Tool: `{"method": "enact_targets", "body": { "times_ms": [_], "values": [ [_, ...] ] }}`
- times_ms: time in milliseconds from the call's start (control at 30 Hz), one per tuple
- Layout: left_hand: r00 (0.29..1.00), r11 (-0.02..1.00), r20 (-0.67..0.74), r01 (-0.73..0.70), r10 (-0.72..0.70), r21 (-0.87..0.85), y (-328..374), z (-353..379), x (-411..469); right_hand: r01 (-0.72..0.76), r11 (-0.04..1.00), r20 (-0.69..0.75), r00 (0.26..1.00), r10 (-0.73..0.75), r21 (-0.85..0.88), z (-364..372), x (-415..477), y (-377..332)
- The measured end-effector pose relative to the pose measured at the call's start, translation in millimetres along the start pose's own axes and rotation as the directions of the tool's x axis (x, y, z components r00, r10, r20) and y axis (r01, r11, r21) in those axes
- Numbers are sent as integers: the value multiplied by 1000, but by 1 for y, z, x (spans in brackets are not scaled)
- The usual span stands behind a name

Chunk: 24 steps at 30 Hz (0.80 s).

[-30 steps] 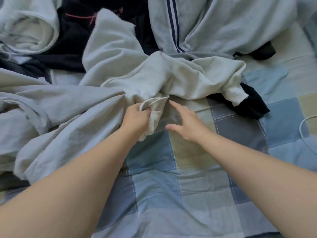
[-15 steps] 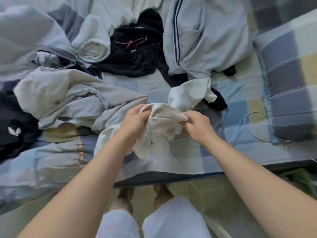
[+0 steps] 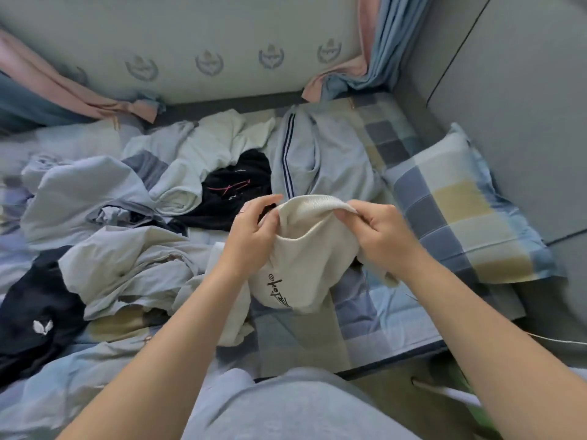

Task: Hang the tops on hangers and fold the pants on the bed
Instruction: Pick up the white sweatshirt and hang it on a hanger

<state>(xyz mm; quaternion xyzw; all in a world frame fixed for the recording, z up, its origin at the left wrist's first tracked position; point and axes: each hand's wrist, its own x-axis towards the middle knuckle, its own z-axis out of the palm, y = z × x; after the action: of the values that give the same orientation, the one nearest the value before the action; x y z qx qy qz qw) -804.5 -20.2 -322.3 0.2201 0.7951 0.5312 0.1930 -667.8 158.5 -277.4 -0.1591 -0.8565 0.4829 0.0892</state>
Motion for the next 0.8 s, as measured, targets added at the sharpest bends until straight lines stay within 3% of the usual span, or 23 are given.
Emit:
{"method": "enact_targets", "body": {
  "times_ms": [167,267,367,467,533,633,800],
  "values": [
    [942,964,220,-227,254,-139,52,-2,-13,44,997,-110,993,-37,62,-26,9,-57],
    [912,960,305,-244,275,-136,76,2,-20,75,997,-184,980,-71,15,-38,15,-84],
    [931,933,104,-356,350,48,90,8,-22,99,994,-203,973,-107,-50,-49,17,-106],
    [898,902,-127,-398,420,169,98,5,-13,131,988,-208,967,-146,-82,-59,13,-122],
    [887,892,-157,-400,435,213,103,1,-4,147,982,-223,960,-170,-118,-64,10,-127],
    [905,924,-194,-355,378,146,115,-9,5,116,979,-198,969,-148,-165,-74,5,-127],
    [895,925,-237,-357,378,128,144,-20,13,53,998,-75,996,-50,29,-81,-11,-118]
  ]
}}
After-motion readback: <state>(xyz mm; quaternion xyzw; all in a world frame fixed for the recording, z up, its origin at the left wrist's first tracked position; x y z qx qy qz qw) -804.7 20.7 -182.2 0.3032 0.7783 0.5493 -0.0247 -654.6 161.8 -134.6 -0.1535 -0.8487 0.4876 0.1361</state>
